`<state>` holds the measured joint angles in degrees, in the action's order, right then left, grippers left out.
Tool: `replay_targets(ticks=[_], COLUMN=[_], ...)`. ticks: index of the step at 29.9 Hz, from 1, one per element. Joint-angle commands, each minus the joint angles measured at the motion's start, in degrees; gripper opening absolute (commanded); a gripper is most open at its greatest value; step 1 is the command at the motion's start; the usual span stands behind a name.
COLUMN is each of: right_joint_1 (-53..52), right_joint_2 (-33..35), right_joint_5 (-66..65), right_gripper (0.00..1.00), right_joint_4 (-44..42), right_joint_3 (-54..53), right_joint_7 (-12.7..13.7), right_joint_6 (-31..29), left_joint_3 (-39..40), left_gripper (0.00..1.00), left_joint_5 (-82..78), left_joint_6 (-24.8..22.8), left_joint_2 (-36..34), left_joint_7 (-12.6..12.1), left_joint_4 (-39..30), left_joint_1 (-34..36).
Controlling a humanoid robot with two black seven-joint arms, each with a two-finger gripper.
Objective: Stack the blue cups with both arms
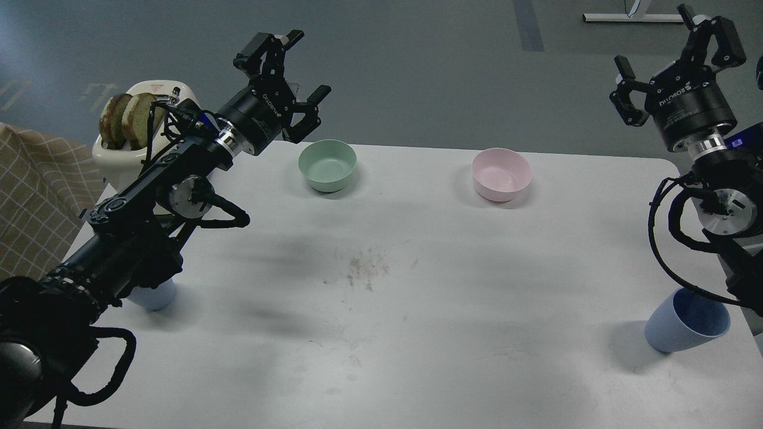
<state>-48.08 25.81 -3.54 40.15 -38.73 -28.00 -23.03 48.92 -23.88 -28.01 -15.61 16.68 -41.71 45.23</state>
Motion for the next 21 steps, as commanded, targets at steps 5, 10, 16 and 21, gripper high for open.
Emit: replay_targets(ticks=[5,10,16,21], right_joint_1=[-0.09,0.09,0.09,0.00], right_joint_2=[-0.15,-0.68,-0.76,-0.76], right_joint_5=[0.02,0.02,0.72,0.55], right_gripper=[1.00,1.00,1.00,1.00], right_joint_4=[-0.07,-0.34,-2.45,-2.36], right_joint_3=[1.37,1.81,1.90,1.90], right_joint_7=[0.00,0.00,0.00,0.00], right_joint_6=[0.09,-1.66,-4.97,-4.97], left_joint_3=[-0.23,-0.50,-0.06,-0.14], left_gripper=[1.00,1.00,1.00,1.00], left_joint_5=[4.19,4.11,3.84,3.40], left_joint_6=[0.01,1.28,0.01,0.01], left_joint_2=[0.40,0.67,0.49,0.58], left_joint_7=[1.42,1.51,1.86,1.95], left_joint_4=[0.14,0.23,0.14,-0.21], left_joint_1=[0.21,0.12,-0.23,-0.14])
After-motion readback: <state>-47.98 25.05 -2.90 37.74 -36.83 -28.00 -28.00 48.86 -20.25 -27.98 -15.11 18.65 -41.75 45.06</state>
